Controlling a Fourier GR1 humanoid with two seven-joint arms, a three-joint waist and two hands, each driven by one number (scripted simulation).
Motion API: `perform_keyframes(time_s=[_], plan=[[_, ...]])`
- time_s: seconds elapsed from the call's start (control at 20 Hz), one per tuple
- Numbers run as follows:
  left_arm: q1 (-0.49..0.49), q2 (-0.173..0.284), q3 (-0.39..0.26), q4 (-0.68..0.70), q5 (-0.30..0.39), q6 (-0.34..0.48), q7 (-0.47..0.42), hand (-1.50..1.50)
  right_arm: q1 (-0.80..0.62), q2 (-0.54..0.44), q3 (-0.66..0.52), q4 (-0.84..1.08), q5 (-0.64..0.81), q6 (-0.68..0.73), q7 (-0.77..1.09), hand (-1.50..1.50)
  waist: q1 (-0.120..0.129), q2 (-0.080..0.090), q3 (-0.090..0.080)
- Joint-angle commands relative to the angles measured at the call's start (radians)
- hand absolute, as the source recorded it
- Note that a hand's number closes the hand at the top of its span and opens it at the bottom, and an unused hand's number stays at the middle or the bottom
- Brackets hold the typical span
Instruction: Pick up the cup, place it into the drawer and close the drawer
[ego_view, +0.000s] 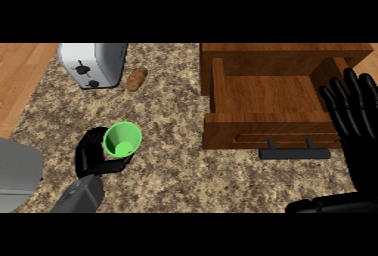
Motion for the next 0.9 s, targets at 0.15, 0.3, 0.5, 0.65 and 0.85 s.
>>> perform_keyframes(time_s=[0.15,0.3,0.5,0.65,0.85], plan=[[0.098,0.008,-0.089,-0.179,-0.034,-0.126,0.011,1.5,0.026,-0.004,-0.027,0.038,-0.017,0.023,-0.047,-1.5,0.016,-0.006,0.002],[0.078,0.029,-0.086,-0.26,-0.009,-0.142,0.047,1.5,-0.012,-0.024,-0.04,0.025,-0.024,0.006,0.023,-1.5,0.018,-0.007,0.002],[0.08,0.023,-0.132,-0.391,-0.006,-0.163,0.118,1.5,0.032,-0.005,-0.026,0.029,0.004,0.017,-0.052,-1.5,0.015,-0.006,0.002],[0.166,0.014,-0.202,-0.611,-0.013,-0.136,0.25,1.5,0.047,0.004,-0.023,0.027,0.009,0.008,-0.045,-1.5,0.029,-0.011,0.003],[0.14,-0.021,-0.241,-0.798,0.013,-0.081,0.408,1.5,-0.058,0.016,0.004,0.1,0.057,-0.032,-0.023,-1.5,0.025,-0.006,0.002]])
